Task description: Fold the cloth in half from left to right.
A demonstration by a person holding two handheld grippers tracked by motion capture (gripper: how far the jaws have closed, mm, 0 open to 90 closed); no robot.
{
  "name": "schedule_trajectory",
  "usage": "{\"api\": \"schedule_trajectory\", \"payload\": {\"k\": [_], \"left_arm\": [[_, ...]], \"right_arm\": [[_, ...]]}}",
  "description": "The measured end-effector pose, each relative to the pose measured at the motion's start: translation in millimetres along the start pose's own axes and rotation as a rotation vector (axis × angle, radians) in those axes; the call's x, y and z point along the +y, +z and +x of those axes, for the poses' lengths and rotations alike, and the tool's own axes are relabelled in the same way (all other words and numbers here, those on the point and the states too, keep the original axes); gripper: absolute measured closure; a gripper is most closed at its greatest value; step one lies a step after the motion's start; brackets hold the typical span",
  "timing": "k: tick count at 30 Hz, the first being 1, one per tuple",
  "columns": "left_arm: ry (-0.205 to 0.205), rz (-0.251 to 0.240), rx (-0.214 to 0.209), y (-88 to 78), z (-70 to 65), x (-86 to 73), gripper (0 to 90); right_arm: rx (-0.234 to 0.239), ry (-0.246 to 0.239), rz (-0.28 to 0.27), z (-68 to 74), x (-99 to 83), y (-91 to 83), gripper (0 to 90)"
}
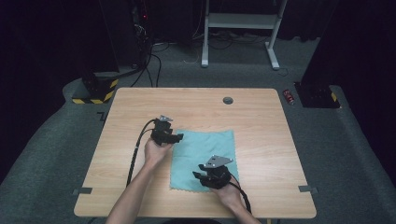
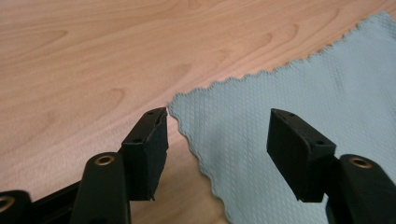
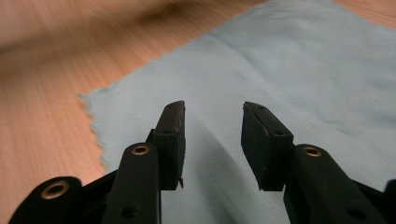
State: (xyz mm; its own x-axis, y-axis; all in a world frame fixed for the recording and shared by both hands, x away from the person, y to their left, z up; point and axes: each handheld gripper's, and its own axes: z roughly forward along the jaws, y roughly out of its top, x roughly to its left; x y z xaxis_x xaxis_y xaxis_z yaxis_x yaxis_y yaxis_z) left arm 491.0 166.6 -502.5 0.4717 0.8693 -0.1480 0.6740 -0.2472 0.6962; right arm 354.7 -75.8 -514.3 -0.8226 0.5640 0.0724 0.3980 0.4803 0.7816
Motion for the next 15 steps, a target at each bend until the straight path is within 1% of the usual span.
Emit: {"api": "schedule_trajectory", "payload": {"k": [2, 4, 7, 9, 10, 13, 15], "left_arm": [[-0.024, -0.007, 0.004, 3.6, 3.8, -0.9, 38.8], [-0.036, 0.001, 0.022, 7.1, 7.9, -2.5, 38.4], [-0.048, 0.004, 0.03, 9.9, 11.5, -3.7, 38.4], [-0.035, 0.004, 0.031, 10.7, 12.0, -4.1, 38.7], [-0.025, 0.002, 0.034, 11.2, 12.1, -4.6, 38.9], [-0.018, -0.006, 0.034, 12.3, 12.4, -4.5, 39.9], [-0.012, -0.009, 0.035, 12.6, 12.9, -4.7, 40.6]], "right_arm": [[0.017, -0.019, 0.003, 7.1, 2.9, 5.5, 60.2], [0.031, -0.044, 0.008, 13.3, 5.6, 11.7, 60.2], [0.056, -0.05, 0.018, 21.9, 8.8, 20.9, 60.1], [0.077, -0.072, 0.013, 28.7, 11.6, 25.3, 60.1], [0.085, -0.073, 0.014, 31.5, 12.4, 26.2, 60.1], [0.11, -0.096, 0.017, 40.3, 14.9, 31.1, 60.0], [0.122, -0.101, 0.019, 44.9, 16.1, 34.3, 59.9]]}}
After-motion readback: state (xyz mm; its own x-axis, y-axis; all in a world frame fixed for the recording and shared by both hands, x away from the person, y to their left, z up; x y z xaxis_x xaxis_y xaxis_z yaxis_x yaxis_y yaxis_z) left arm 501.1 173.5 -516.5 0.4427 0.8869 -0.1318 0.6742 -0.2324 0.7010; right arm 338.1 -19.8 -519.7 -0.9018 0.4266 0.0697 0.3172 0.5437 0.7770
